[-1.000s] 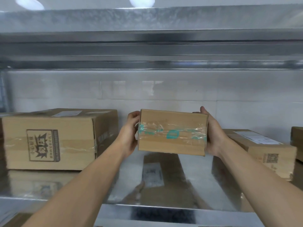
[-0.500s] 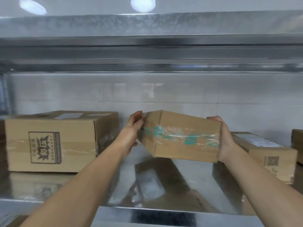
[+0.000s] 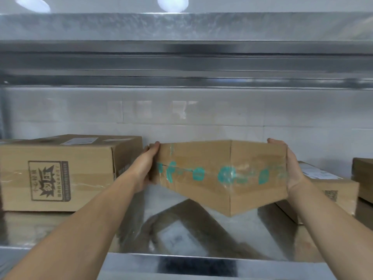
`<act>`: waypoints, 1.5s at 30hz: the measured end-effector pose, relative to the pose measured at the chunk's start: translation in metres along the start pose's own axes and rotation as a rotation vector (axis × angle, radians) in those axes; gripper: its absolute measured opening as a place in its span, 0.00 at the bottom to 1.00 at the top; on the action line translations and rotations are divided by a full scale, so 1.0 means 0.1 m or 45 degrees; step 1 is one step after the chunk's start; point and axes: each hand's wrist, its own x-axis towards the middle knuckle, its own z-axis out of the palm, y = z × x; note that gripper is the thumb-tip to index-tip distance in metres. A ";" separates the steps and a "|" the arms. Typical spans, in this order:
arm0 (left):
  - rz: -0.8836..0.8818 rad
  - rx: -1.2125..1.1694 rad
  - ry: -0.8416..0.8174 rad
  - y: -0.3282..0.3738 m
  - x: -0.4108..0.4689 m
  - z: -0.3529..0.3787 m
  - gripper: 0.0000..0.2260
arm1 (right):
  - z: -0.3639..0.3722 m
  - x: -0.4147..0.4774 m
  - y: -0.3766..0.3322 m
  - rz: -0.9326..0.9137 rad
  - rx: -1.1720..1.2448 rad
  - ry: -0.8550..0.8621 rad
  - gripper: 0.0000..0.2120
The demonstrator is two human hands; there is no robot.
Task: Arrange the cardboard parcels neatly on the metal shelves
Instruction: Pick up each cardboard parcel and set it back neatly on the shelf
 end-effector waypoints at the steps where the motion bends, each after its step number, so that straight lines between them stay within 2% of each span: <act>1: -0.001 -0.010 0.017 0.01 -0.01 0.01 0.29 | 0.02 -0.03 0.00 -0.041 0.026 0.041 0.25; 4: -0.025 -0.046 0.034 -0.03 0.02 0.02 0.21 | -0.03 -0.05 -0.02 -0.038 0.042 -0.049 0.46; 5: -0.018 -0.059 0.047 -0.03 0.00 0.02 0.19 | -0.01 -0.06 -0.02 -0.036 0.013 -0.082 0.50; 7: -0.003 -0.106 0.075 -0.02 -0.01 0.01 0.17 | -0.05 0.00 0.01 -0.044 -0.061 -0.007 0.53; 11: 0.033 -0.198 0.156 0.00 -0.03 -0.01 0.16 | -0.05 0.10 0.06 -0.157 -0.233 0.230 0.45; 14: 0.072 -0.245 0.207 0.00 -0.01 -0.05 0.17 | -0.09 0.21 0.05 -0.219 -0.372 0.404 0.27; 17: 0.115 -0.211 0.299 -0.05 0.09 -0.13 0.31 | -0.10 0.33 0.03 -0.306 -0.519 0.619 0.16; 19: 0.169 -0.145 0.354 -0.07 0.12 -0.15 0.35 | -0.09 0.41 0.05 -0.375 -0.645 0.722 0.11; 23: 0.275 -0.078 0.390 0.01 -0.04 -0.07 0.22 | -0.22 0.54 0.07 -0.444 -1.013 0.938 0.09; 25: 0.321 0.016 0.438 0.02 -0.05 -0.07 0.20 | -0.23 0.56 0.04 -0.341 -0.967 0.886 0.11; 28: 0.360 0.133 0.499 0.01 -0.07 -0.09 0.31 | -0.13 0.52 0.00 -0.053 -0.686 0.731 0.21; 30: 0.409 0.208 0.524 0.00 -0.06 -0.09 0.26 | -0.07 0.48 0.00 0.075 -0.565 0.685 0.28; 33: 0.414 0.264 0.544 0.02 -0.08 -0.05 0.23 | -0.05 0.46 0.01 0.129 -0.415 0.676 0.30; 37: 0.417 0.282 0.578 0.02 -0.11 -0.02 0.20 | -0.03 0.45 0.05 0.141 -0.345 0.683 0.28; 42: 0.388 0.226 0.569 -0.05 -0.09 -0.06 0.16 | 0.00 0.45 0.04 0.135 -0.411 0.644 0.20; 43: 0.384 0.201 0.562 -0.06 -0.07 -0.08 0.17 | 0.00 0.45 0.03 0.136 -0.454 0.647 0.18; 45: 0.378 0.142 0.545 -0.04 -0.03 -0.12 0.26 | -0.01 0.44 0.01 0.150 -0.567 0.671 0.13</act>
